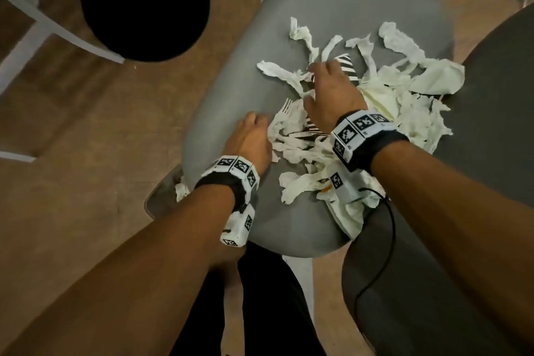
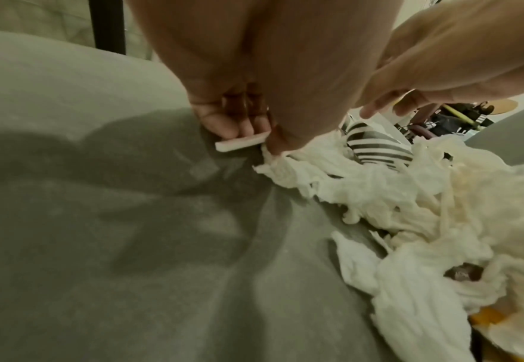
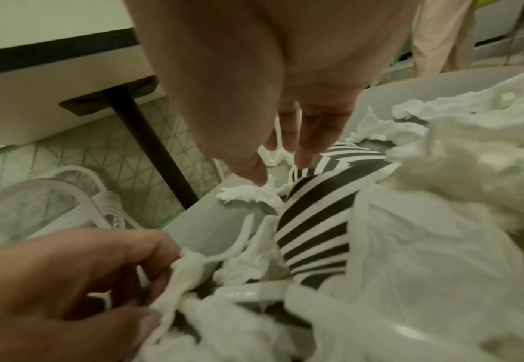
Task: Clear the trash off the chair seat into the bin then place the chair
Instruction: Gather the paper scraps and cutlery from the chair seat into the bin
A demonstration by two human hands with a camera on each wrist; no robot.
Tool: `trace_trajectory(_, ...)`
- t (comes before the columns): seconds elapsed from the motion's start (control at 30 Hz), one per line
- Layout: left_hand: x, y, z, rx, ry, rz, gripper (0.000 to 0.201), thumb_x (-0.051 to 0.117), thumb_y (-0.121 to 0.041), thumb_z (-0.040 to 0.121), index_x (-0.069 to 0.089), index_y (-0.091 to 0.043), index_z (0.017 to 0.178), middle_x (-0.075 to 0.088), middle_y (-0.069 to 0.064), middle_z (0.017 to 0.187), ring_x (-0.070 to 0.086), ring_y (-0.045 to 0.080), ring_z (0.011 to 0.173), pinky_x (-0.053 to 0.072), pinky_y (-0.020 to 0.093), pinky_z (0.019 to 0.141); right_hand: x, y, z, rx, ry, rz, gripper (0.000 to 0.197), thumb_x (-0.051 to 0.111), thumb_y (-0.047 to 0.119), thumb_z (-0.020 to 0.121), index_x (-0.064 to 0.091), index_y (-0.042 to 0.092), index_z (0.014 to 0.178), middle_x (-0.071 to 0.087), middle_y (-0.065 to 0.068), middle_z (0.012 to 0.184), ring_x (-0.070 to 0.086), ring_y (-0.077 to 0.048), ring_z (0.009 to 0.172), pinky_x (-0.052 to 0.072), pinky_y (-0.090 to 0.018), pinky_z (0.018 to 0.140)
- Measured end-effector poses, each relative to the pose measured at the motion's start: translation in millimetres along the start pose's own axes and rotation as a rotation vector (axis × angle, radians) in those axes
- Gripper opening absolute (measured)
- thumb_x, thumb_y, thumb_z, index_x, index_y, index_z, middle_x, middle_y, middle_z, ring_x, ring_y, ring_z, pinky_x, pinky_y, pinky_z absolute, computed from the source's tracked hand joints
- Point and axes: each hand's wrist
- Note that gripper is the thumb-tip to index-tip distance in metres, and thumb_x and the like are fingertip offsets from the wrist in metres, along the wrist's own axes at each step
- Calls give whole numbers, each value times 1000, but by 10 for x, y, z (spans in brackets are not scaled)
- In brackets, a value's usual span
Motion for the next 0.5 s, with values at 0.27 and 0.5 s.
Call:
trace_trajectory(0.27, -220, 300, -64, -90, -59, -177, 37, 46, -19, 88, 54, -20, 124, 60, 9, 115, 56, 31, 106, 48, 39, 87, -89, -46, 257, -47, 26, -293, 34, 61, 5, 85, 64, 10, 119, 62, -14, 118, 57, -39, 110, 50, -46, 89)
trace_trajectory(0.5, -250, 446, -305, -121, -45, -121, 41, 41, -19, 93, 48, -18, 134, 54, 9, 122, 59, 32, 101, 49, 41, 84, -127, -57, 254, -29, -84, -377, 36, 59, 5, 81, 65, 10, 117, 55, -16, 120, 58, -40, 105, 52, -49, 88)
Point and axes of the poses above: each hand's wrist, its own z-axis towards the middle knuckle, its own x-axis out of the palm, y = z × x
